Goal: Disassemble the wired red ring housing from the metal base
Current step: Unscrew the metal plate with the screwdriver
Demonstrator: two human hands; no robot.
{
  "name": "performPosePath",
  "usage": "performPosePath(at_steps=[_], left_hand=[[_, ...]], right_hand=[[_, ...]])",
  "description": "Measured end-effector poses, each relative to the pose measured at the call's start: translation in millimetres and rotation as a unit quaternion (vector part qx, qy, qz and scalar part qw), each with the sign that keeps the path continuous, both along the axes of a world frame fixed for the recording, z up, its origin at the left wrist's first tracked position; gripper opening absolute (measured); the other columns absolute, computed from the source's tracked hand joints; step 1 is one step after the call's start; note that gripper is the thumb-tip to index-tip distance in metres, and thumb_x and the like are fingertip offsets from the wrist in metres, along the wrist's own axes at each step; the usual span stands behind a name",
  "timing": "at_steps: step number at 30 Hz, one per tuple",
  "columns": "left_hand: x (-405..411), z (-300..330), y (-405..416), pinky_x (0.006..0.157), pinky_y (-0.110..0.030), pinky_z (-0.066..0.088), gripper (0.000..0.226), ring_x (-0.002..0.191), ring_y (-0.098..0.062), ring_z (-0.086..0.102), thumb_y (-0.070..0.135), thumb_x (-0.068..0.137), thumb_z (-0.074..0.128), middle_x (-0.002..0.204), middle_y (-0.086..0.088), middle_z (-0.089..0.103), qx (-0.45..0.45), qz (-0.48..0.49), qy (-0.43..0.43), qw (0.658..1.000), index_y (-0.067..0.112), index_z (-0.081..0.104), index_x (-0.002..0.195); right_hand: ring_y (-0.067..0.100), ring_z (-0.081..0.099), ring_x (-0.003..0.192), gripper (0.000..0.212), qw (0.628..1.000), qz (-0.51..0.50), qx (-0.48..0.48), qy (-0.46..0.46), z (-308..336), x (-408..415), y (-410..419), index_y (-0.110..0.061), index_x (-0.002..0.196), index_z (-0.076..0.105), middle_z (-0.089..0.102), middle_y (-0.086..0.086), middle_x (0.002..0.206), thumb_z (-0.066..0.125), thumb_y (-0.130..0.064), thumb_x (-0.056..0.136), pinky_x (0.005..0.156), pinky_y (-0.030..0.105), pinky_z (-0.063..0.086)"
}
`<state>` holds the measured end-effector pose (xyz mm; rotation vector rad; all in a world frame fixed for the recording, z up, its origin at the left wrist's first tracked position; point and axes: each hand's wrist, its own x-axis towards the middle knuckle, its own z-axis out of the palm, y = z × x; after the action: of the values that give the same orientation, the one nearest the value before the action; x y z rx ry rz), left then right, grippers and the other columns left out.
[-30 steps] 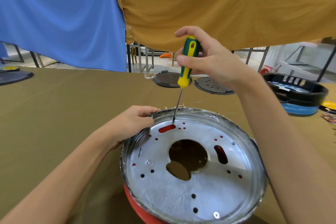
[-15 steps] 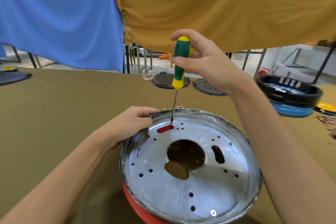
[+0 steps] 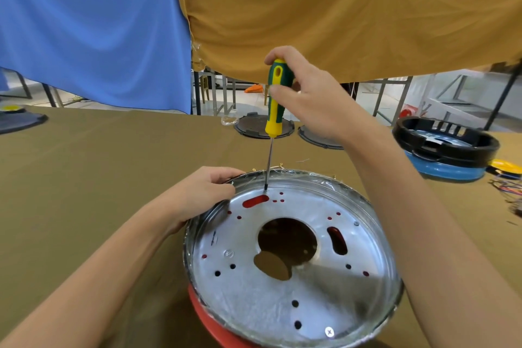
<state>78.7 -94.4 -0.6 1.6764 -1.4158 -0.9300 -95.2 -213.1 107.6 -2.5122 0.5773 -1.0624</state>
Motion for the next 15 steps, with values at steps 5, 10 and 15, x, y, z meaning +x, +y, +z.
performPosePath(at_steps=[5, 10, 15], left_hand=[[2, -1, 0, 0.076, -0.036, 0.062, 0.040, 0.087, -0.021, 0.075, 0.009, 0.095, 0.048, 0.098, 0.000, 0.077, 0.000, -0.002, 0.001, 1.000, 0.040, 0.070, 0.109], [2, -3, -1, 0.077, -0.036, 0.062, 0.041, 0.088, -0.022, 0.074, 0.009, 0.093, 0.049, 0.100, 0.000, 0.076, 0.002, -0.002, 0.010, 1.000, 0.040, 0.070, 0.110], [3, -2, -2, 0.077, -0.037, 0.062, 0.040, 0.088, -0.021, 0.075, 0.011, 0.093, 0.050, 0.100, 0.002, 0.076, 0.006, -0.007, 0.011, 1.000, 0.042, 0.069, 0.111]], right_hand=[[0.006, 0.045, 0.072, 0.033, 0.996, -0.055, -0.054, -0.053, -2, 2, 2, -0.028, 0.117, 0.060, 0.046, -0.009, 0.086, 0.071, -0.040, 0.089, 0.063, 0.017, 0.037], [0.020, 0.062, 0.105, 0.040, 0.996, 0.048, 0.064, -0.031, 5, -7, -2, -0.024, 0.127, 0.056, 0.060, 0.002, 0.116, 0.064, -0.008, 0.091, 0.097, 0.038, 0.052], [0.012, 0.051, 0.071, 0.029, 1.000, -0.019, 0.005, -0.014, -2, -3, -3, -0.029, 0.112, 0.052, 0.053, -0.003, 0.089, 0.066, -0.039, 0.090, 0.064, 0.022, 0.043]])
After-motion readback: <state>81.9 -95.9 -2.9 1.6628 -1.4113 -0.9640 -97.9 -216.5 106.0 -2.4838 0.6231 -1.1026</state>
